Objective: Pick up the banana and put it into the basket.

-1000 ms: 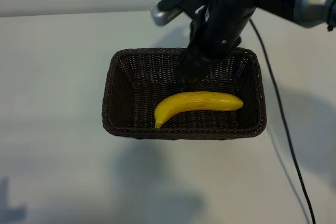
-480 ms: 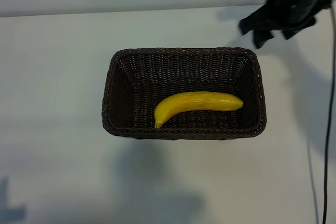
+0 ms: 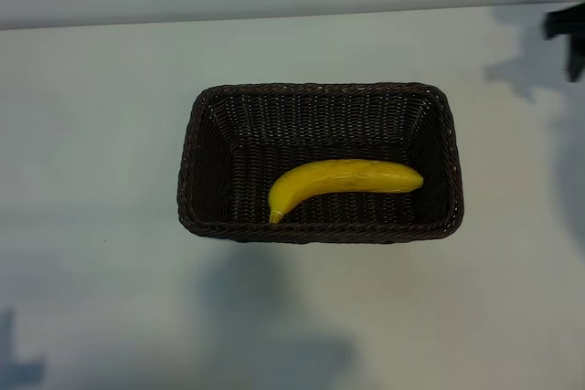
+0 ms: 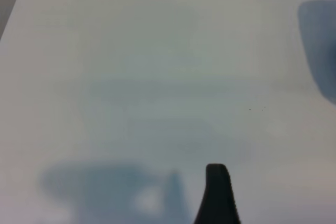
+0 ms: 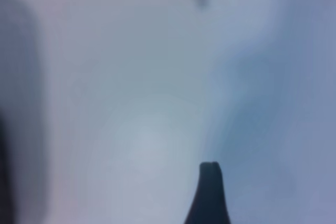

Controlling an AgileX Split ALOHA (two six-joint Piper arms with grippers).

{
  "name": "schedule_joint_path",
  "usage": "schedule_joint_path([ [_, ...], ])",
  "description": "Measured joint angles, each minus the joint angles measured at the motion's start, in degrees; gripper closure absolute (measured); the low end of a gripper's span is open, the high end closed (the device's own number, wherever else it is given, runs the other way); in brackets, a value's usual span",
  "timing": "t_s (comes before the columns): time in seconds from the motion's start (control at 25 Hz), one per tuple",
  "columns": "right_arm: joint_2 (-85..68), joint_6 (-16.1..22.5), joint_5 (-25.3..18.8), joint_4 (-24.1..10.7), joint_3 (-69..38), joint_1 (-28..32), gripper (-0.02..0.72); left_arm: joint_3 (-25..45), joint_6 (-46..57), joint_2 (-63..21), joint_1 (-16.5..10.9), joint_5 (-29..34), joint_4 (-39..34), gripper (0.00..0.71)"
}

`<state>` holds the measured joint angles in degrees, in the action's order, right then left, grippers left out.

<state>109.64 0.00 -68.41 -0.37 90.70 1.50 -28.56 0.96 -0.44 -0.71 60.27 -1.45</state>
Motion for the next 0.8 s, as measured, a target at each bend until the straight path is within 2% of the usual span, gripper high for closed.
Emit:
schedule_joint_path([
  [0.12,0.0,-1.27,-1.12,0.37,0.0,3.19,0.111,0.0,0.0,0.0,0.0,0.0,0.0,0.138],
  [0.32,-0.24,-4.33,-1.23,1.44,-0.17,3.99,0.111,0.0,0.0,0.0,0.0,0.0,0.0,0.138],
  [0.48,-2.95,-4.82,-1.1,1.43,-2.78,3.99,0.111,0.0,0.0,0.0,0.0,0.0,0.0,0.138],
  [0.8,-12.67,-4.77,-1.1,-0.96,-14.89,3.99,0.111,0.0,-0.05,0.0,0.0,0.0,0.0,0.138],
])
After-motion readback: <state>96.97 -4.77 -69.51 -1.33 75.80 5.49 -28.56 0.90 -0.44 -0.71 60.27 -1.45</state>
